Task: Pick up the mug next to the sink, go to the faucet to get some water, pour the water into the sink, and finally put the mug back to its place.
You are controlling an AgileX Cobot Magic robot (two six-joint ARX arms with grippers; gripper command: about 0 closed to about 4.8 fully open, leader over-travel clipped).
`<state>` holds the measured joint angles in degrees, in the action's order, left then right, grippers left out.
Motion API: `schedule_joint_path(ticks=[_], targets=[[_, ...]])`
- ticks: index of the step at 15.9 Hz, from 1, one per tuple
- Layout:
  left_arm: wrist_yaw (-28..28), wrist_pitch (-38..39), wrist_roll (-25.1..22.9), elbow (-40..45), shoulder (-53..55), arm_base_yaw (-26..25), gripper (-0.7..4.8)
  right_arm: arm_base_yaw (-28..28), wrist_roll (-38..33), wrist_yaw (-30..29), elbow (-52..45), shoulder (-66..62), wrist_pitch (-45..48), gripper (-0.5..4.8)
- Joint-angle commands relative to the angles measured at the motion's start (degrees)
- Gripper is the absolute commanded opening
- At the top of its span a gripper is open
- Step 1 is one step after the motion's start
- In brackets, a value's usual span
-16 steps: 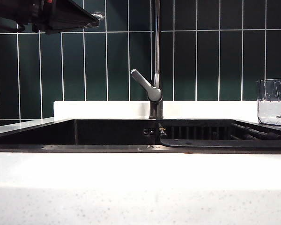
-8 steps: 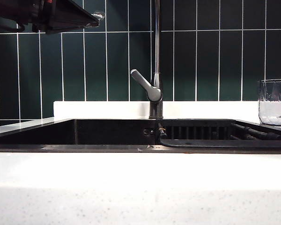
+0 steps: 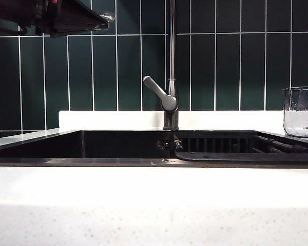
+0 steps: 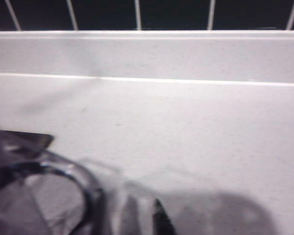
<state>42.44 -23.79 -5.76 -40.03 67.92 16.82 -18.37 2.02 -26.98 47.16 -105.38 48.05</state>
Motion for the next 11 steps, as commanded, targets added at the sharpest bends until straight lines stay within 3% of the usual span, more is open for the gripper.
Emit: schedule_joint_path(ticks=[1, 5, 11], targets=[[0.4, -0.7, -0.2, -0.1, -0.1, 0.0, -0.06, 0.0, 1.0, 1.4, 0.2, 0.2, 0.5, 1.81], [0.4, -0.7, -0.2, -0.1, -0.1, 0.0, -0.05, -0.1, 1.2, 1.5, 0.2, 0.2, 0.5, 2.26], [0.4, -0.7, -0.3, -0.1, -0.1, 0.0, -0.06, -0.7, 1.2, 1.4, 0.1, 0.3, -0.6, 2.25]])
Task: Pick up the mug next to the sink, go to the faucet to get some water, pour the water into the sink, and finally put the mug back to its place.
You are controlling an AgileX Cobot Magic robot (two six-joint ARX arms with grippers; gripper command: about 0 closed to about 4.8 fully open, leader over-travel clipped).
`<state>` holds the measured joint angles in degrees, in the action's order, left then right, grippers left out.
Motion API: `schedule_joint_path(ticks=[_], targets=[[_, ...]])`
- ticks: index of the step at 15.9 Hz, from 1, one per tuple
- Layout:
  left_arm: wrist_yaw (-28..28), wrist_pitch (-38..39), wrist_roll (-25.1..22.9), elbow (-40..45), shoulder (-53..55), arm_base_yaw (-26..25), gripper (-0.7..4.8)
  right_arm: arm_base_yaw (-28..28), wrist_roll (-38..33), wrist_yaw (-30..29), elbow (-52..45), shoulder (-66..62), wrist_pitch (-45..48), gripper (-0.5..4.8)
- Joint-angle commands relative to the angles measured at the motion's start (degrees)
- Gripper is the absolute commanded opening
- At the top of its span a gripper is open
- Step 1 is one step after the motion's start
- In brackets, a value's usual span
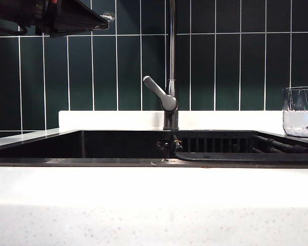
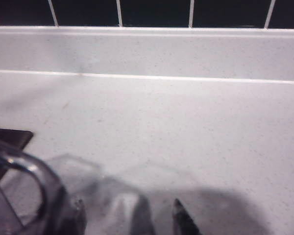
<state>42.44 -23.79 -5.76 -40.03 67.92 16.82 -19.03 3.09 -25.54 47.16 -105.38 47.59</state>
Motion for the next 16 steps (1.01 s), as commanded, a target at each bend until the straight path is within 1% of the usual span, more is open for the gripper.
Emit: schedule_joint_path(ticks=[1, 2, 4, 6, 13, 16], targets=[[0.4, -0.7, -0.3, -0.1, -0.1, 0.0, -0.06, 0.0, -0.1, -0.5, 0.1, 0.3, -0.8, 2.25], [0.4, -0.6, -0.8, -0.1, -0.1, 0.0, -0.06, 0.0, -0.1, -1.8, 0.1, 0.3, -1.1, 2.25], [0.4, -0.3, -1.1, -0.1, -0.1, 0.0, -0.06, 0.0, -0.2, -1.8, 0.1, 0.3, -1.3, 2.25], [0.5, -0.1, -1.1, -0.1, -0.1, 0.0, -0.06, -0.1, -0.6, -3.1, 0.0, 0.5, -1.5, 2.25], [2.4, 0.4, -1.1, -0.1, -0.1, 0.0, -0.05, -1.2, -0.9, -2.5, -4.3, 3.4, 1.2, 2.25], [2.8, 0.9, -1.1, -0.1, -0.1, 0.0, -0.06, -1.2, -3.6, -2.9, -4.6, 4.3, 1.6, 2.25]])
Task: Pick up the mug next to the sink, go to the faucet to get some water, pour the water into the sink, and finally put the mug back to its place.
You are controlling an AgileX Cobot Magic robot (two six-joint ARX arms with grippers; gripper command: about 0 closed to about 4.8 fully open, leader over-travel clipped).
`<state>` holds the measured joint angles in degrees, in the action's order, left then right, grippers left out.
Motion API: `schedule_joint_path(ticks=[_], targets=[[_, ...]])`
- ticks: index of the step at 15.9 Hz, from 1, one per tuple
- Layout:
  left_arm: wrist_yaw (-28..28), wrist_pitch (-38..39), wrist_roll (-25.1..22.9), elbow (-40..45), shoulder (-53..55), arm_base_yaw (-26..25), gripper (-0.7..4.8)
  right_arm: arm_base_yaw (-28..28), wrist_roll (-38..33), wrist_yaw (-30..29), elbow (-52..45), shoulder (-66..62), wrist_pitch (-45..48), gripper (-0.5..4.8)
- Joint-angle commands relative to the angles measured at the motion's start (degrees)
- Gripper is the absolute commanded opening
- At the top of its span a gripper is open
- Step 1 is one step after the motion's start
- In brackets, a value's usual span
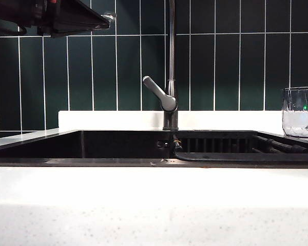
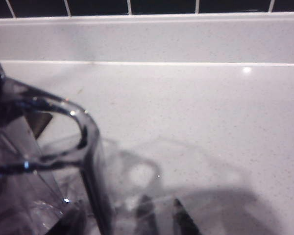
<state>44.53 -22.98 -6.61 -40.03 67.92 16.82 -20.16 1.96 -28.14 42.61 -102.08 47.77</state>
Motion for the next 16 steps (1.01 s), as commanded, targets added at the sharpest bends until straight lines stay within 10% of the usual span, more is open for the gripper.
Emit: schedule_joint_path(ticks=[1, 11, 16], targets=[[0.7, 0.2, -0.3, -0.1, -0.1, 0.0, -0.05, 0.0, -2.8, -0.3, -0.5, 1.5, 1.8, 2.25], [2.6, 1.8, -1.8, -0.1, -3.3, 0.0, -0.06, 0.0, -8.2, 1.5, -14.9, 25.4, -0.2, 2.2], [-11.3, 16.6, -9.3, 1.8, -20.3, 0.0, -0.06, 0.0, -8.1, 2.6, -18.3, 46.4, -10.1, 0.23]])
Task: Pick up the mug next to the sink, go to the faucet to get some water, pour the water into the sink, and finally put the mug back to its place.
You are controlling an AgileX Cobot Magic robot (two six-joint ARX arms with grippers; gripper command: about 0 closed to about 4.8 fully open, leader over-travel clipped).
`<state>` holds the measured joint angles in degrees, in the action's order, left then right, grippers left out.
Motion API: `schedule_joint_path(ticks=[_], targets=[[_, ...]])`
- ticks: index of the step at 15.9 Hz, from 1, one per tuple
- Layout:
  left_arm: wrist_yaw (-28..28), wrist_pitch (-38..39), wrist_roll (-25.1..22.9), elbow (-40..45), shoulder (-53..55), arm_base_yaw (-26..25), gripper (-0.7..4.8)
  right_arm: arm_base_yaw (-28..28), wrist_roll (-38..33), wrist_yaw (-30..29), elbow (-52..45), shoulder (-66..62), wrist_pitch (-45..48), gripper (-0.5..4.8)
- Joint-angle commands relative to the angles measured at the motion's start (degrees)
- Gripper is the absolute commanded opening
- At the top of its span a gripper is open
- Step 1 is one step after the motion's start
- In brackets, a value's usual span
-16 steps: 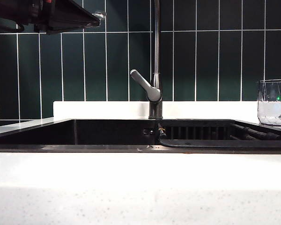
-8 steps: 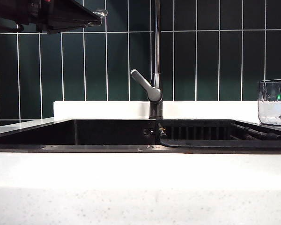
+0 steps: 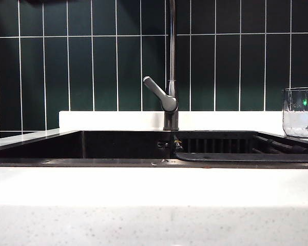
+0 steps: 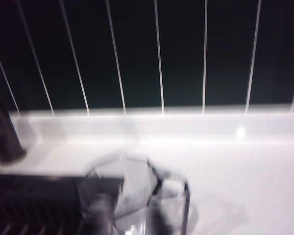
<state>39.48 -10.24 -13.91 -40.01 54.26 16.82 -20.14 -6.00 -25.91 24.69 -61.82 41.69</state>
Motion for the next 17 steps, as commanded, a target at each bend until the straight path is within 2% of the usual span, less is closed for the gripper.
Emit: schedule_joint_path(ticks=[1, 3, 6, 8, 10, 12, 15, 16, 17], targets=[[-11.9, 3.6, -1.2, 4.4, -12.3, 0.0, -0.06, 0.0, -0.3, 0.3, -0.3, 8.7, -5.6, -0.02], [-17.6, 3.3, 1.4, 8.5, -20.7, 0.0, -0.05, 0.1, -0.2, 0.2, -0.4, 12.7, -9.1, -0.02], [-26.2, 3.1, 8.9, 17.4, -37.2, 0.0, -0.05, 0.3, 0.2, -0.3, -1.5, 19.7, -13.7, -0.03], [-30.7, 5.0, 11.1, 20.9, -45.2, 0.0, -0.05, 0.9, 0.2, 1.0, -3.9, 24.9, -13.7, -0.03], [-33.5, 9.1, 11.1, 21.8, -50.8, 0.0, -0.05, 1.0, -0.5, 2.1, -6.5, 31.2, -16.7, -0.03], [-35.7, 11.9, 11.0, 21.8, -52.7, 0.0, -0.06, 1.8, -0.4, 5.1, -8.2, 38.7, -23.3, -0.03], [-37.4, 11.4, 11.5, 21.8, -52.7, 0.0, -0.06, 3.2, -0.5, 9.4, -10.5, 51.7, -30.6, -0.03], [-38.8, 11.4, 11.6, 21.8, -52.7, 0.0, -0.05, 3.5, -0.4, 10.2, -10.6, 59.2, -36.9, -0.03], [-40.9, 11.4, 12.3, 21.8, -52.7, 0.0, -0.05, 3.5, -0.4, 11.0, -10.6, 61.5, -39.9, -0.03]])
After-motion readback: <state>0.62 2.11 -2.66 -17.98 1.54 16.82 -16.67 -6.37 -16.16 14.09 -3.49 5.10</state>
